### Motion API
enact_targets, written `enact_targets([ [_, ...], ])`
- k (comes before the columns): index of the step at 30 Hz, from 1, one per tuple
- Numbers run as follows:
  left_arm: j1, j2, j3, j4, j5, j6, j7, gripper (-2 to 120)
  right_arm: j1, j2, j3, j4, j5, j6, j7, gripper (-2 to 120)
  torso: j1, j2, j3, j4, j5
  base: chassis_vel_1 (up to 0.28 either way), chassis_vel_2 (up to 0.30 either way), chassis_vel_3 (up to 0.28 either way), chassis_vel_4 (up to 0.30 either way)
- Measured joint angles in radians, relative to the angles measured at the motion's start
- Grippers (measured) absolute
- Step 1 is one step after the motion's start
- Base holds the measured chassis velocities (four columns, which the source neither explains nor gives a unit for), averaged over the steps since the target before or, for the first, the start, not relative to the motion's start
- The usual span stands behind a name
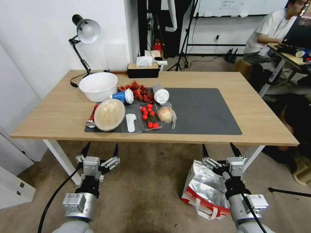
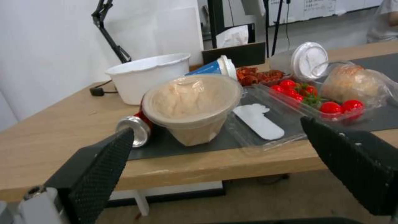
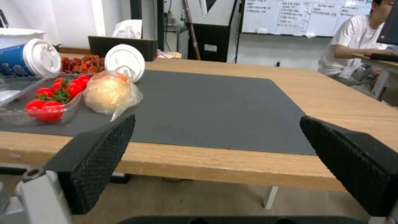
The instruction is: Pick up the food delivery bag from the floor and place it on the table.
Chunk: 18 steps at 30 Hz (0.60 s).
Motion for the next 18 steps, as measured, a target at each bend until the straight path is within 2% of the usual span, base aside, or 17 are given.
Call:
enact_targets([
  [18,0.000,0.000,0.000,0.000,0.000,0.000,0.000,100,0.000,0.000,0.000,0.000,0.000,0.000,0.000,100,0.000,0.000,0.000,0.0000,0.0000,0.000,0.000,0.000,0.000],
])
